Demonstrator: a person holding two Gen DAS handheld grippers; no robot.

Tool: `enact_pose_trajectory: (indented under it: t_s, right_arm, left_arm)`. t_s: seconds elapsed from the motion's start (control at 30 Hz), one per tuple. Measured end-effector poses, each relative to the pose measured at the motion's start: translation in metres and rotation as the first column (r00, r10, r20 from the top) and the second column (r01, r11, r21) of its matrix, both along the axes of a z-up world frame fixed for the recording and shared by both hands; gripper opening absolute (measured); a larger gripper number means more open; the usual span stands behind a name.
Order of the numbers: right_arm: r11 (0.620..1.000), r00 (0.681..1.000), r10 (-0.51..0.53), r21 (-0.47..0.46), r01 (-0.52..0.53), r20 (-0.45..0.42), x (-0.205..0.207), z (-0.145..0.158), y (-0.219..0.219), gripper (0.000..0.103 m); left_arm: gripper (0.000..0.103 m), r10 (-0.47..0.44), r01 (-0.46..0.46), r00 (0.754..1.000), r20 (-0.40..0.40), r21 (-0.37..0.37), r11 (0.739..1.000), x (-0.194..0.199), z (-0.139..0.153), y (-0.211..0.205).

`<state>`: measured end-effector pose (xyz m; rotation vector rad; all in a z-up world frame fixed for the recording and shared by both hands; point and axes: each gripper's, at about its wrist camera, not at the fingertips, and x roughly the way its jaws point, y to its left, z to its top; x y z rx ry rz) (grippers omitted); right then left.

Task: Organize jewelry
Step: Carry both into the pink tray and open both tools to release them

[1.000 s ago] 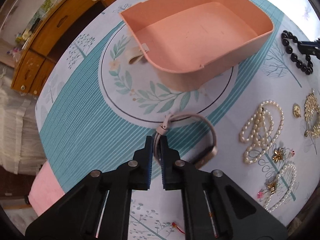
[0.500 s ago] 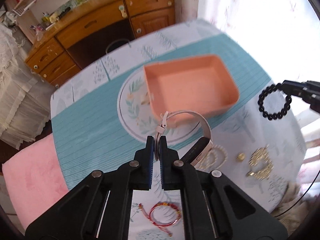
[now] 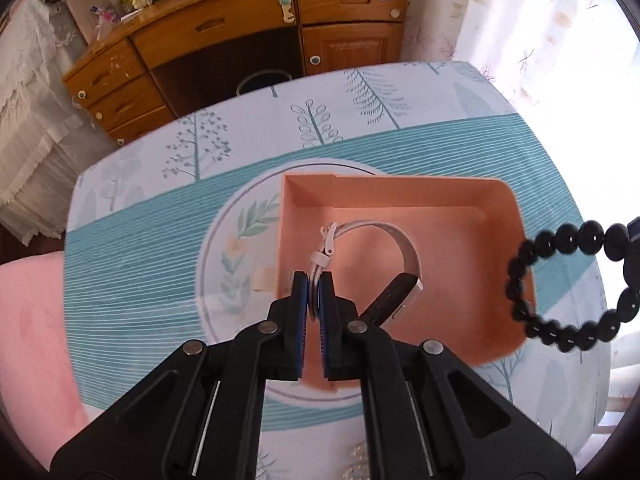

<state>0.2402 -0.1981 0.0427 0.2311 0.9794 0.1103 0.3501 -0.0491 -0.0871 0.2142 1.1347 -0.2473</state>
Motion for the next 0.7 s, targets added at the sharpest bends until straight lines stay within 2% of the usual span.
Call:
enact_pose_trajectory:
  t_s: [0.17, 0.23, 0.3, 0.47, 0.7]
  right_arm:
    - [1.0, 0.999, 0.002, -0.02, -0.002, -0.044, 0.025, -0.025, 0.01, 0.015]
    - [1.0, 0.998, 0.005, -0.02, -0.006, -0.061, 0.035, -0.036, 0.012, 0.015]
    - [1.0, 0.998, 0.013, -0.017, -0.014, -0.069, 0.041, -0.044, 0.014, 0.015]
    - [0.999, 0.998, 0.037, -0.003, -0.037, -0.047, 0.048, -0.056, 0.02, 0.015]
    - [0.997, 0.998, 0.052, 0.061, -0.05, -0.025, 0.051, -0.059, 0.027, 0.015]
  left_arm:
    - [0.004, 0.023, -0.021, 0.999, -0.034, 0.044, 0.999, -0.002, -0.032, 0.002]
    - [0.004, 0.025, -0.024, 1.0, -0.013, 0.067, 0.997, -0.008, -0.036, 0.003]
    - [0.004, 0.026, -0.024, 0.999, -0.025, 0.079, 0.997, -0.011, -0.04, 0.004]
    - [0.004, 0.066, -0.063, 0.998, -0.021, 0.134, 0.989, -0.025, -0.044, 0.008]
    - [0.004, 0.082, -0.081, 0.996, -0.037, 0.039, 0.996, -0.034, -0.038, 0.023]
